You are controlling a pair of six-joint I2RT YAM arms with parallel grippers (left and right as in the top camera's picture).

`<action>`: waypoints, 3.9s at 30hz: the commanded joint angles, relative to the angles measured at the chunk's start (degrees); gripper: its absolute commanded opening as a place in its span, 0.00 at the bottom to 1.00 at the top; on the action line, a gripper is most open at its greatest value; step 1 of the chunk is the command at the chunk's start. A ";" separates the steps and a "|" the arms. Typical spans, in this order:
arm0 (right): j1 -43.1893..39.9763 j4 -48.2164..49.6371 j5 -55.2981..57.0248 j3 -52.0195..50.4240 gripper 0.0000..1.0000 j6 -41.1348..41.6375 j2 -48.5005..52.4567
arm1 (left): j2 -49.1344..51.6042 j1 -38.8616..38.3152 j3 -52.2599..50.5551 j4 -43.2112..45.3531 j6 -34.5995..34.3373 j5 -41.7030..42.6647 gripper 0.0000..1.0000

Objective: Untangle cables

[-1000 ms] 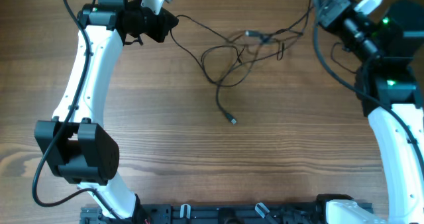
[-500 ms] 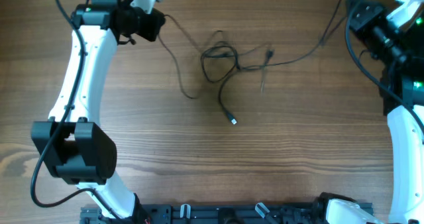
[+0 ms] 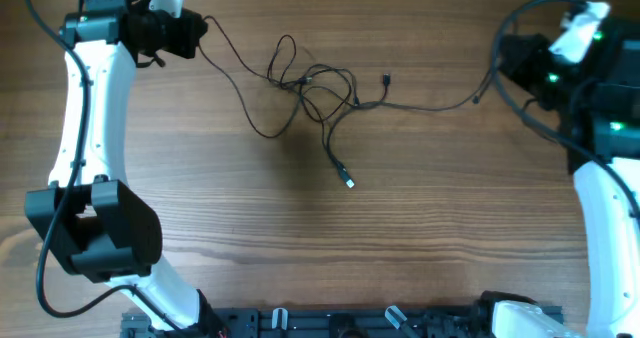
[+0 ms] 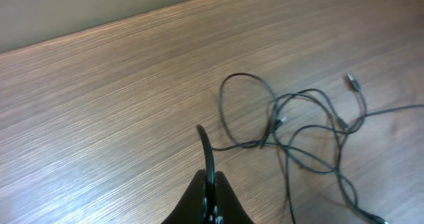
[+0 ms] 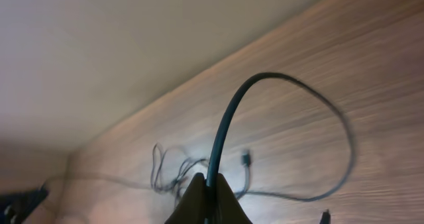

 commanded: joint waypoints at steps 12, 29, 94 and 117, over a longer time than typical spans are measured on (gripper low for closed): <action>15.41 -5.40 20.50 0.33 0.05 1.40 8.46 | 0.48 -4.39 0.04 -0.07 -2.60 2.16 0.08; 15.43 -9.35 33.44 0.31 0.05 0.70 9.68 | -1.09 -5.11 0.07 -1.84 -6.45 2.29 0.08; 16.02 -10.45 37.59 0.15 0.49 29.11 32.06 | -10.69 -17.22 0.07 -4.61 -9.09 7.15 0.06; 15.19 -6.16 38.77 0.15 0.49 32.92 36.79 | -11.21 -17.22 0.07 -4.79 -9.09 7.17 0.07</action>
